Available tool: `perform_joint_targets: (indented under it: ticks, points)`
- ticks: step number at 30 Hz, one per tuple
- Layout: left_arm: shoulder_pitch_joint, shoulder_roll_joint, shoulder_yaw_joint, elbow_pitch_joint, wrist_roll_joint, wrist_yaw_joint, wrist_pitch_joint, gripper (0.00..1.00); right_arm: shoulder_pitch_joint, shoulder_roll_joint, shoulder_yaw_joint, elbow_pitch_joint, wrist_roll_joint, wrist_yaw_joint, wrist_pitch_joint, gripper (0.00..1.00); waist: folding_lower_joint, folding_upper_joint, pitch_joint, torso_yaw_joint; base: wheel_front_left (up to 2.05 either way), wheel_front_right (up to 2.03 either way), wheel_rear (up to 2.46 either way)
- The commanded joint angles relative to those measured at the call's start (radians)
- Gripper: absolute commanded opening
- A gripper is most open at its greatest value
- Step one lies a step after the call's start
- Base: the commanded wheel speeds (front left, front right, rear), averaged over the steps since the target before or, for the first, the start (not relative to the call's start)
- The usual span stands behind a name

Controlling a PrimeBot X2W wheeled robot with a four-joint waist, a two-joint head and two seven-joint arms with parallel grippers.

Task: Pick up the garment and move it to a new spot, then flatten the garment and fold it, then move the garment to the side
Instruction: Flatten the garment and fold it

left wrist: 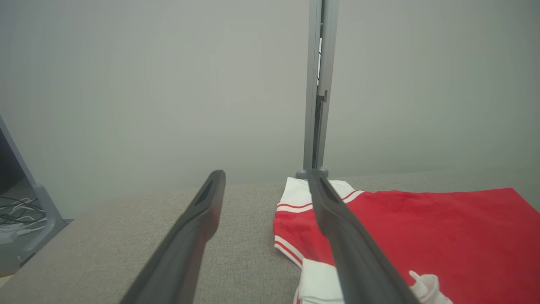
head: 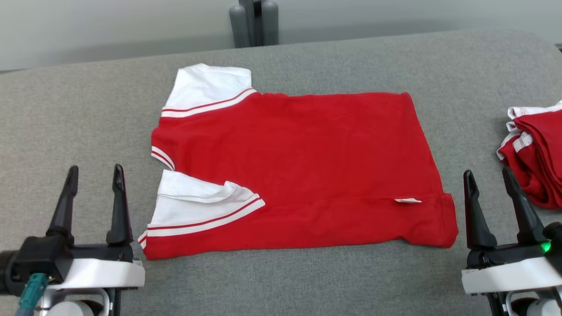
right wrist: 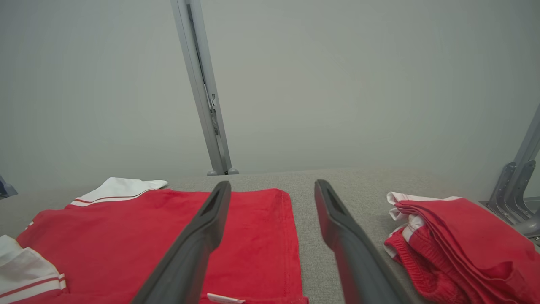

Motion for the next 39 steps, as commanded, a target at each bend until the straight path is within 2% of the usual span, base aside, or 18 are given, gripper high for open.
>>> perform_joint_targets:
  ticks: [1, 12, 29, 32, 39]
  points:
    - [0.019, -0.008, -0.005, 0.018, 0.002, 0.009, -0.004, 1.0, 0.021, 0.001, 0.0, 0.012, -0.015, 0.0, -0.009, 1.0, 0.0, 0.0, -0.028, 0.01, 0.0, 0.0, 0.0]
    - [0.018, -0.006, -0.029, 0.112, -0.007, -0.037, -0.021, 1.0, 0.061, 0.004, 0.002, 0.045, -0.009, 0.0, -0.004, 1.0, 0.0, 0.0, -0.087, 0.025, 0.0, 0.0, 0.0]
    - [0.028, 0.004, -0.061, 0.121, 0.006, -0.032, -0.002, 1.0, 0.073, 0.004, -0.005, 0.041, 0.004, 0.0, 0.011, 1.0, 0.0, 0.0, -0.101, 0.03, 0.0, 0.0, 0.0]
    - [0.028, 0.0, -0.07, 0.126, -0.012, -0.04, 0.025, 1.0, 0.072, 0.004, -0.008, 0.047, 0.006, 0.0, 0.02, 1.0, 0.0, 0.0, -0.095, 0.029, 0.0, 0.0, 0.0]
    - [0.06, -0.009, -0.115, 0.19, -0.056, -0.078, 0.11, 1.0, 0.095, 0.004, -0.035, 0.148, 0.018, 0.0, 0.029, 1.0, 0.0, 0.0, -0.053, 0.023, 0.0, 0.0, 0.0]
